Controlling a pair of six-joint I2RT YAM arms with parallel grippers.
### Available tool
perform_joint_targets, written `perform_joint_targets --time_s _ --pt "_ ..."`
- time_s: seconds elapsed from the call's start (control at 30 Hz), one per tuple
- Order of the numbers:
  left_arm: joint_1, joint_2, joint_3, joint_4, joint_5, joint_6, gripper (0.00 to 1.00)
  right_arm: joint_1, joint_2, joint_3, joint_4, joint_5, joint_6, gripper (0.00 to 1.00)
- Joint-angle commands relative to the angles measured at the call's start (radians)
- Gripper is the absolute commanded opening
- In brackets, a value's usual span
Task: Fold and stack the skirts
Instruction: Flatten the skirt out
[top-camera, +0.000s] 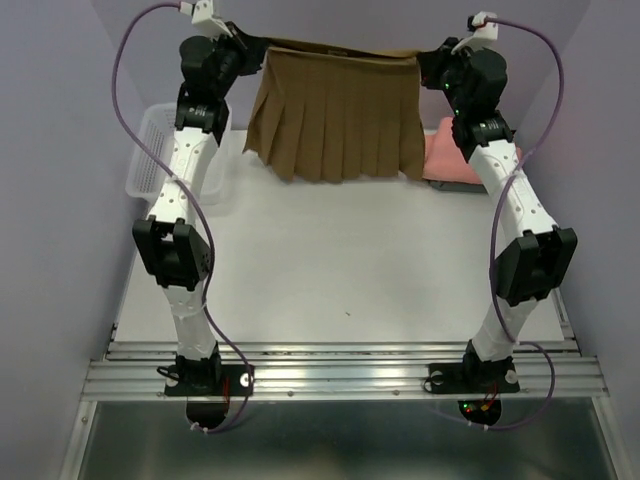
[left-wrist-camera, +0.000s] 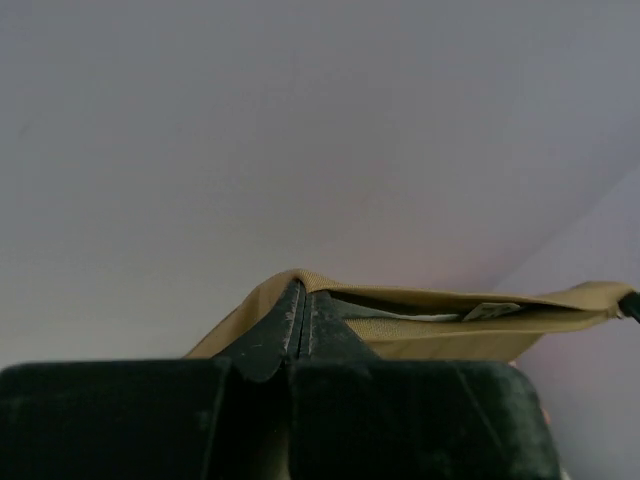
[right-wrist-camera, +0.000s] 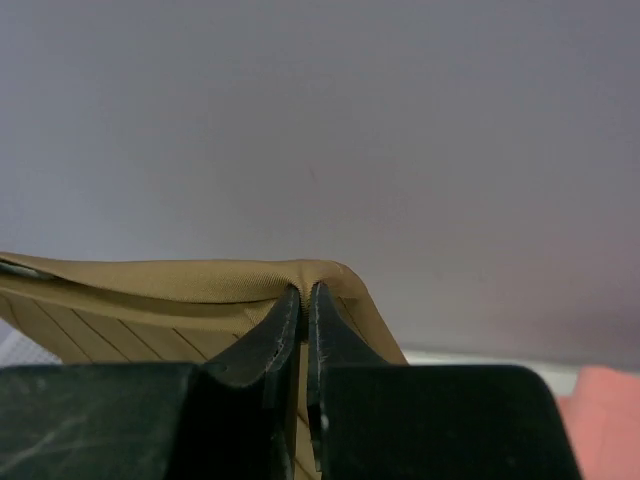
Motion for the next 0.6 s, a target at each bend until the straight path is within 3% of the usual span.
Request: perform_joint_targets --time_s 0.0,0.03,0.17,0.27,0.43,0.57 --pt "0.125 -0.044 0.101 0.064 0.155 -0.059 0.00 -0.056 -0.049 0.069 0.120 0.058 -0.058 0.01" --pt "0.142 -0.067 0.052 0.090 0.186 -0.069 0.00 -0.056 -0.070 -0.004 0.126 0.040 -0.065 0.01" --pt "0.142 -0.249 -0.462 0.257 0.209 -0.075 0.00 -0.056 -0.213 -0.263 0.211 -0.043 -0.096 0.01" --pt "0.141 -0.392 -0.751 0.314 0.165 -0.099 0.00 -0.056 -0.346 -0.623 0.246 -0.127 -0.045 0.01" --pt "0.109 -0.503 -1.126 0.366 0.085 -0.153 0.00 -0.056 -0.443 -1.018 0.360 -0.296 0.102 0.01" --pt "0.067 -0.514 -1.368 0.399 0.093 -0.176 0.00 -0.056 -0.475 -1.169 0.269 -0.243 0.128 0.01"
